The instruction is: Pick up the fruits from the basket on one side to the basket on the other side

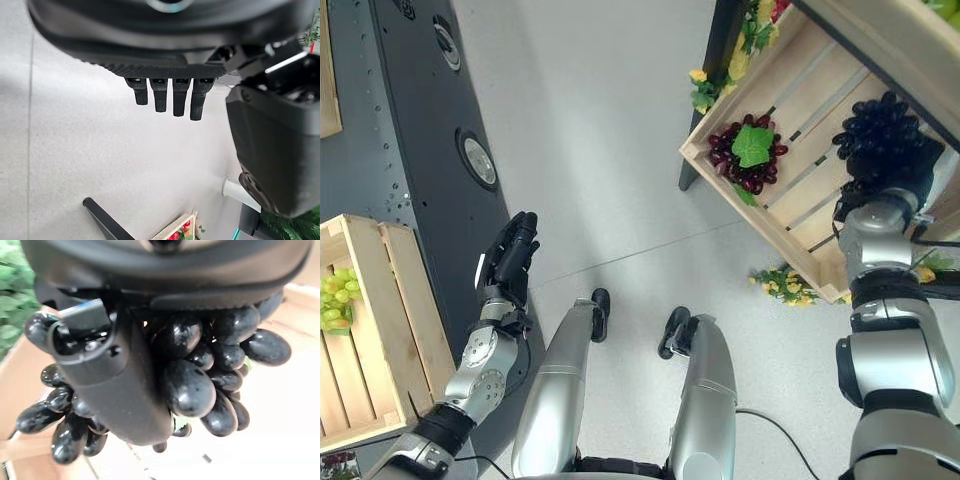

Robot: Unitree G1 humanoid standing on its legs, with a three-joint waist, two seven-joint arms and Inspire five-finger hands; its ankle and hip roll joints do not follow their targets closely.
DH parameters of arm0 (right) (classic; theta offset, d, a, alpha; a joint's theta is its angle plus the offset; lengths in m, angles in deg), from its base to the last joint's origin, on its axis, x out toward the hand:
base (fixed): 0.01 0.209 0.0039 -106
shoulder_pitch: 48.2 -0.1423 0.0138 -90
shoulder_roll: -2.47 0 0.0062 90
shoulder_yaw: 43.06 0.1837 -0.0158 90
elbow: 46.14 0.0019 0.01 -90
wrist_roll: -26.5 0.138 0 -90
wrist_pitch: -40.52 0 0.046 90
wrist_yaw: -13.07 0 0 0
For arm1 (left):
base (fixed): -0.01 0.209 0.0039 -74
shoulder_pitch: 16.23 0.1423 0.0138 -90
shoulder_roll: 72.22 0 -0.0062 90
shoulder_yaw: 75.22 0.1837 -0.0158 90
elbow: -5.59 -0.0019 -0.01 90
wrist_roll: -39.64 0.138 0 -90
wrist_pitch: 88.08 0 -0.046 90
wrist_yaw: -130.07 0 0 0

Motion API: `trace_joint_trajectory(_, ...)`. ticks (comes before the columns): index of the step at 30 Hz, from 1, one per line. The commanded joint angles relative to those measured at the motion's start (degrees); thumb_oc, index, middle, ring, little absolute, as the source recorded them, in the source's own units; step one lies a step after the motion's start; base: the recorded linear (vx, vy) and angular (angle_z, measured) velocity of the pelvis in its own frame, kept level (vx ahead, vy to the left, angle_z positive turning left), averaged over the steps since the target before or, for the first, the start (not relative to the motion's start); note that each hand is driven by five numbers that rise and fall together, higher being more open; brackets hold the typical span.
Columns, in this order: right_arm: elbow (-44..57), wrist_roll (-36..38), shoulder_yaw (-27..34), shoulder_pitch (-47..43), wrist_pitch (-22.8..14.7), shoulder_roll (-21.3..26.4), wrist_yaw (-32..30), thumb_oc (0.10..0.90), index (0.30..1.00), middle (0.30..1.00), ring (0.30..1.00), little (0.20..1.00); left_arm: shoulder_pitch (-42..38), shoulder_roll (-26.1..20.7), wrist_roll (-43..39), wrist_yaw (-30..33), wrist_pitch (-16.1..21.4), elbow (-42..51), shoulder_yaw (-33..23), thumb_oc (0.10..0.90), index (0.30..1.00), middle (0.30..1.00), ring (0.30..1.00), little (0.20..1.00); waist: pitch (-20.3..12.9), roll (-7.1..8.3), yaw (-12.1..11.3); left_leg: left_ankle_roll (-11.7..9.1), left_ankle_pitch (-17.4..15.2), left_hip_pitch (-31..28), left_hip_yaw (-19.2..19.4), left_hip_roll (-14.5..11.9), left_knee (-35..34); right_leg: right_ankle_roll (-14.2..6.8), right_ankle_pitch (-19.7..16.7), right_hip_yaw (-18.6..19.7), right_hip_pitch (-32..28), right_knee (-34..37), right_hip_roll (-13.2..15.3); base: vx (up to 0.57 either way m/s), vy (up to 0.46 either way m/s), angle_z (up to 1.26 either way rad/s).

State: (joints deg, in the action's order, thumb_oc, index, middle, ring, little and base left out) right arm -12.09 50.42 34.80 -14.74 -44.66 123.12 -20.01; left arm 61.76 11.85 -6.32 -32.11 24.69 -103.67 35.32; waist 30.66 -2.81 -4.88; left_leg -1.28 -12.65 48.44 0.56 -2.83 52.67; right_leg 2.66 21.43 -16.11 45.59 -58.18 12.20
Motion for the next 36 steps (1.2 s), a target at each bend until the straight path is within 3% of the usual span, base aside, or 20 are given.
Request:
trace_joint_trajectory(1, 4.11, -7.06, -6.01, -9.62, 1.11, 9.87, -4.18, 0.800, 0.900, 0.900, 0.900, 0.900, -1.14, -1.38, -0.65, -1.25, 6.29, 7.88, 1.06, 0.800, 0.900, 0.900, 0.900, 0.900, -0.87, -0.48, -0.26, 6.09, -3.21, -3.29, 5.74, 2.09, -1.41, 0.56, -7.83, 2.73, -1.52, 6.05, -1.68, 0.02, 0.039, 0.04)
trace_joint_trajectory(6, 2.47, -5.61, -8.71, -11.06, 2.63, 8.80, -1.13, 0.800, 0.900, 0.900, 0.900, 0.900, -1.06, -1.28, -0.87, -2.57, 6.19, 7.96, 0.53, 0.800, 0.900, 0.900, 0.900, 0.900, -0.87, -0.37, -0.88, 5.60, -3.90, -5.44, 5.59, 2.46, -3.17, -0.03, -6.96, 2.87, -3.26, 6.82, -1.89, -0.01, 0.009, 0.05)
trace_joint_trajectory(18, 1.34, -4.70, -8.74, -11.17, -1.27, 7.85, 2.93, 0.800, 0.900, 0.900, 0.900, 0.900, -1.71, -0.13, -1.61, -4.02, 5.64, 7.61, 0.92, 0.800, 0.900, 0.900, 0.900, 0.900, -0.87, -0.04, -0.70, 5.44, -4.38, -8.19, 5.76, 2.78, -4.01, 0.27, -6.60, 2.43, -5.67, 7.41, -1.83, 0.00, 0.010, 0.01)
trace_joint_trajectory(24, 2.88, -3.69, -8.07, -8.76, 0.59, 8.07, 5.72, 0.800, 0.900, 0.900, 0.900, 0.900, -2.06, 0.01, -1.31, -3.87, 5.41, 7.48, 0.69, 0.800, 0.900, 0.900, 0.900, 0.900, -0.87, 1.19, -0.43, 5.65, -5.28, -9.21, 6.02, 2.05, -3.08, 0.54, -6.29, 2.17, -6.86, 7.37, -2.13, -0.01, 0.013, 0.00)
trace_joint_trajectory(27, 2.38, 0.83, -7.31, -7.15, 1.14, 7.78, 8.50, 0.800, 0.900, 0.900, 0.900, 0.900, -2.32, -0.04, -1.02, -3.67, 5.04, 7.38, 0.62, 0.800, 0.900, 0.900, 0.900, 0.900, -0.87, 1.87, -0.47, 5.71, -5.91, -9.74, 5.97, 1.61, -2.27, 0.55, -6.16, 2.07, -7.52, 7.15, -2.41, -0.01, -0.007, -0.08)
trace_joint_trajectory(31, 1.29, 6.93, -3.71, -4.08, -2.50, 6.18, 11.24, 0.800, 0.900, 0.900, 0.900, 0.900, -2.96, 0.16, -0.82, -3.62, 4.77, 6.64, 0.49, 0.800, 0.900, 0.900, 0.900, 0.900, -0.87, 2.73, -0.37, 5.79, -6.52, -11.46, 5.93, 1.21, -1.94, 0.71, -5.72, 1.97, -9.32, 7.20, -2.89, -0.01, -0.001, -0.07)
trace_joint_trajectory(36, 4.15, 8.45, -0.21, 2.62, -6.56, 1.42, 14.53, 0.800, 0.900, 0.900, 0.900, 0.900, -4.00, 1.70, 0.05, -3.03, 4.75, 5.04, 0.36, 0.800, 0.900, 0.900, 0.900, 0.900, -0.87, 3.19, 0.23, 5.74, -6.51, -16.17, 6.83, 0.50, -3.38, 0.74, -5.04, 1.90, -13.87, 8.38, -2.53, 0.00, 0.024, -0.06)
